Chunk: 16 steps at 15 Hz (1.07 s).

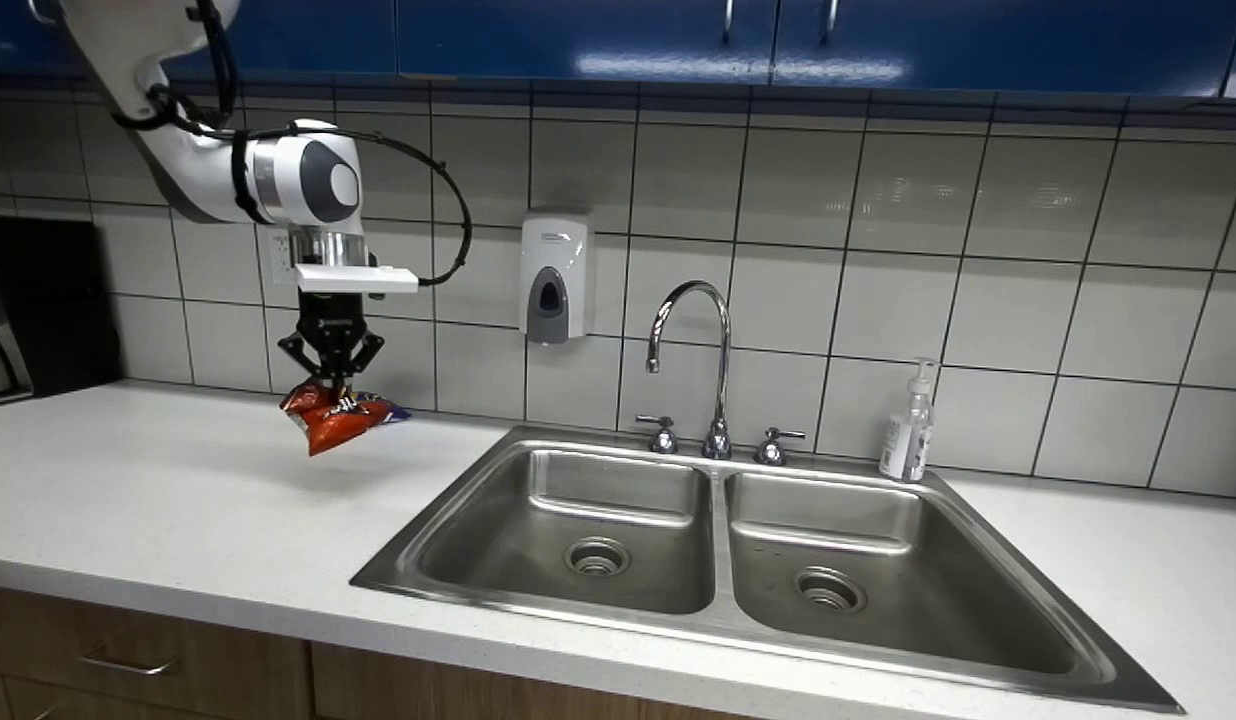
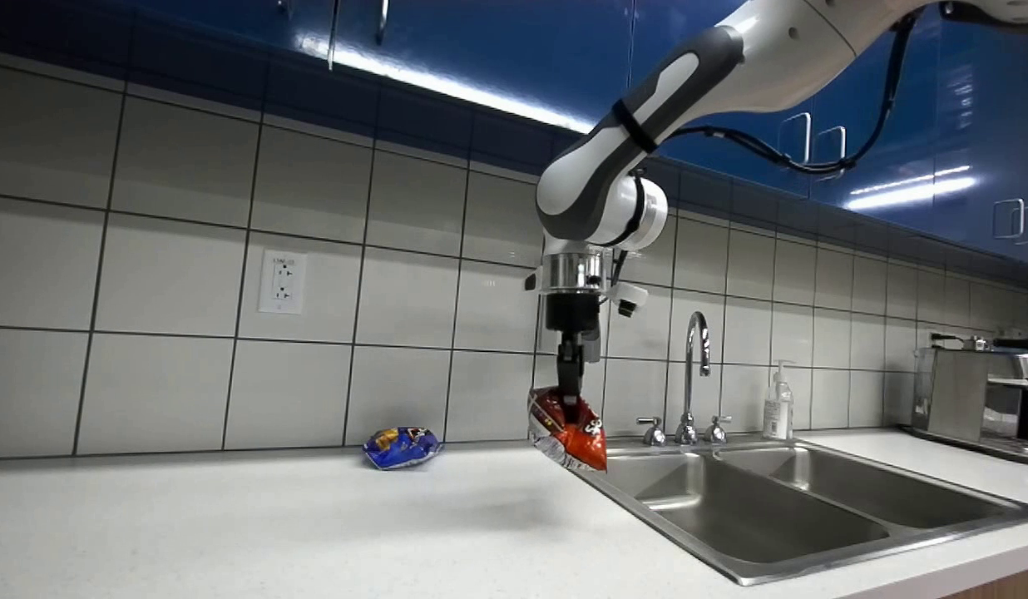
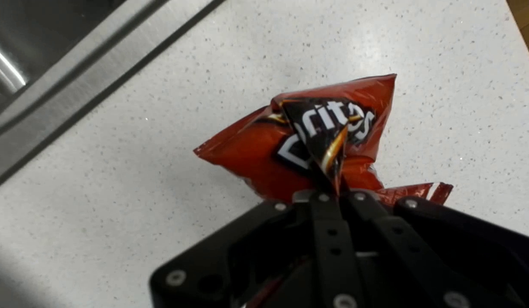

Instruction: Place the red bag of doritos in the left sink

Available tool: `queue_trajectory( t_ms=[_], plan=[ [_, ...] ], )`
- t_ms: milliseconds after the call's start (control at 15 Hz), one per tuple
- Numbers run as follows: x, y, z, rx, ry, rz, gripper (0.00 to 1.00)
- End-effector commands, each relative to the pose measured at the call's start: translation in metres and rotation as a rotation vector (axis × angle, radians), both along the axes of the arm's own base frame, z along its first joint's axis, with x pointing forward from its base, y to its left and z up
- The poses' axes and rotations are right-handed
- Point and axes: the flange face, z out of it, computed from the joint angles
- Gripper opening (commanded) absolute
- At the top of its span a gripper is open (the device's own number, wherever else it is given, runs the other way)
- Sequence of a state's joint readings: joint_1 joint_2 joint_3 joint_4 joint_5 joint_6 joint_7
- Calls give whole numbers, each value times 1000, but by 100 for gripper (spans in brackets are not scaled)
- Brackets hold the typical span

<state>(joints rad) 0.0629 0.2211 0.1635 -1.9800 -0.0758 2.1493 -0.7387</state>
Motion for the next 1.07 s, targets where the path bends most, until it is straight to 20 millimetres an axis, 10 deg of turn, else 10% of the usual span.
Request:
queue_trajectory(
  t_ms=[0, 1000],
  plan=[
    [-12, -44, 11, 23, 22, -12, 0],
    [1, -231, -4, 40, 39, -157, 0]
  ],
)
